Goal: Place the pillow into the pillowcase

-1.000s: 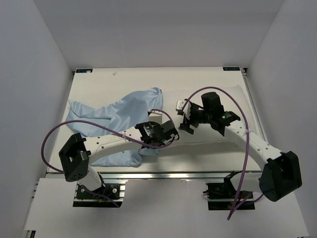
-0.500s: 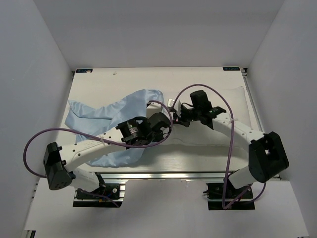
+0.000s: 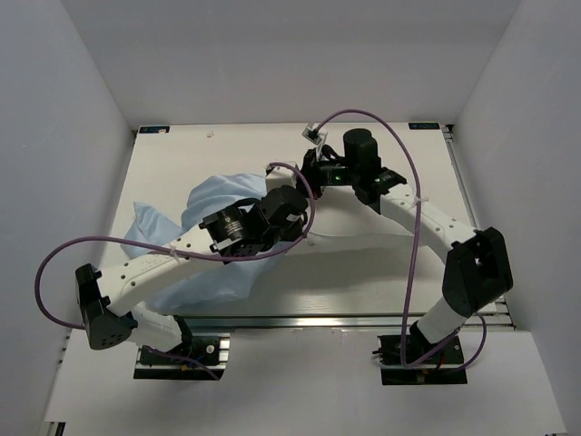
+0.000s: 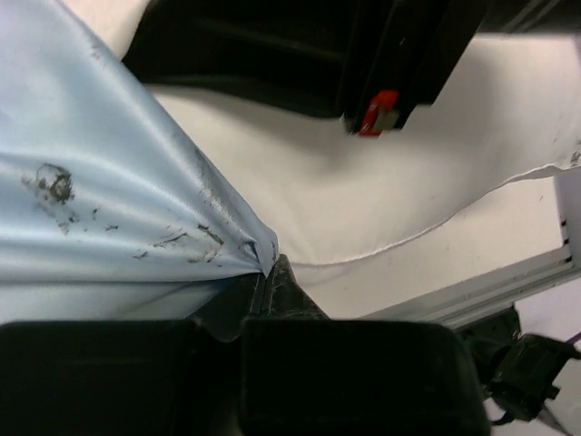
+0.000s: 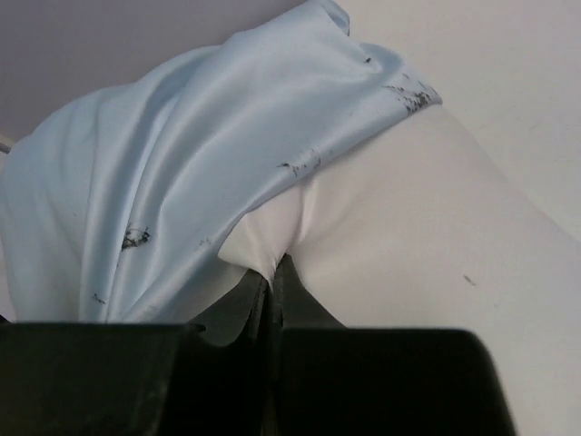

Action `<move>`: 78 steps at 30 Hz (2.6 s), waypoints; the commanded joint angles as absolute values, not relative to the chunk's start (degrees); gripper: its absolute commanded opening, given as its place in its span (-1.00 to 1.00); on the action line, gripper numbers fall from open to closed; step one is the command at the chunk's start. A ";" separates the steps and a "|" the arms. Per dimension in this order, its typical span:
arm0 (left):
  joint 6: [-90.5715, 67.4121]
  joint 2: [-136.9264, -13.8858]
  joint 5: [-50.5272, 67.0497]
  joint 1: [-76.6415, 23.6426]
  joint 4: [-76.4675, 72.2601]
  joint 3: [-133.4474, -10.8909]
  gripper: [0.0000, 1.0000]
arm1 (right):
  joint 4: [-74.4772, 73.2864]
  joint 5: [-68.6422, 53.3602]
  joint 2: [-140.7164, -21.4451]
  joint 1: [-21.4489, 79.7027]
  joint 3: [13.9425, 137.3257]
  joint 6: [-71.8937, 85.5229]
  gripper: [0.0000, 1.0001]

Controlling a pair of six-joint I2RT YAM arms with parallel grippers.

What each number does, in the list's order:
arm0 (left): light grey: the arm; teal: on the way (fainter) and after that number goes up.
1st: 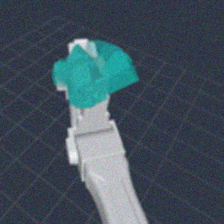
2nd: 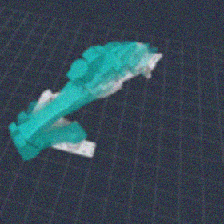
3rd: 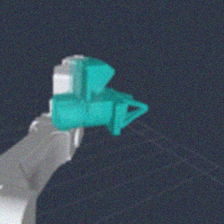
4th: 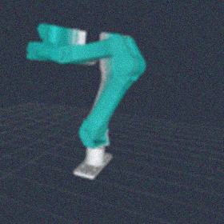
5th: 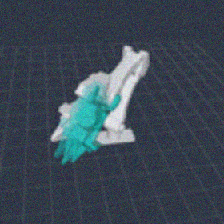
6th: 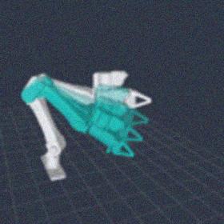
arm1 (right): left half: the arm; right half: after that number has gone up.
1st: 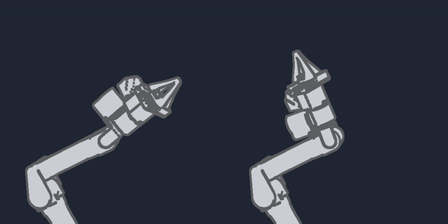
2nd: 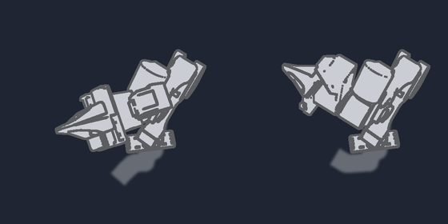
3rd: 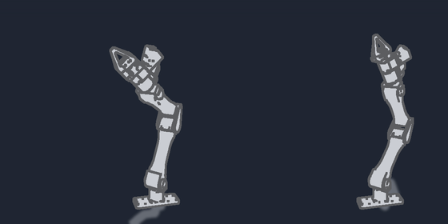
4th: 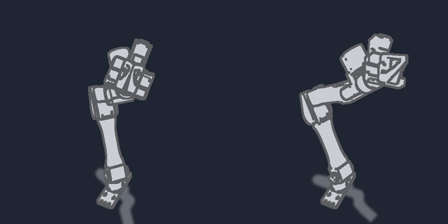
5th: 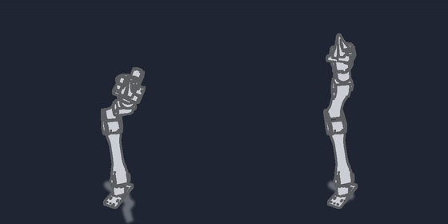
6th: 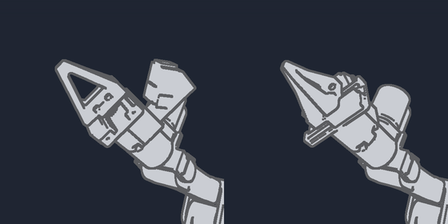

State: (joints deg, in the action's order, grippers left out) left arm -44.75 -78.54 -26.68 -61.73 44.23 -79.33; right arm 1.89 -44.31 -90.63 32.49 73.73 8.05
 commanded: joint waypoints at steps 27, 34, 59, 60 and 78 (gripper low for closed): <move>-53.62 -67.84 -17.24 -38.76 29.71 -62.93 -0.98 | -18.02 -29.72 -66.82 35.14 65.77 -43.22 0.79; -52.65 -70.40 -12.67 -36.92 28.39 -66.44 -0.98 | -7.48 -17.26 -54.93 49.89 45.98 -46.41 0.79; -50.28 -71.19 -0.36 -32.43 24.69 -70.48 -0.99 | -7.45 -10.00 -77.88 48.43 61.16 -44.93 -1.00; -48.79 -71.54 -0.09 -32.34 25.31 -71.53 -0.99 | -9.47 -12.19 -77.00 48.43 62.56 -42.39 -1.00; -43.84 -75.84 4.31 -30.68 31.91 -90.80 -0.94 | -25.56 -31.21 -86.55 33.78 93.08 -2.55 -1.00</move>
State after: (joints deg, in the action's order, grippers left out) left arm -42.22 -75.64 3.49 -31.22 34.04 -91.46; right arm -29.91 -33.63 -81.21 40.27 91.18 -9.98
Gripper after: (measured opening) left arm 0.032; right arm 0.072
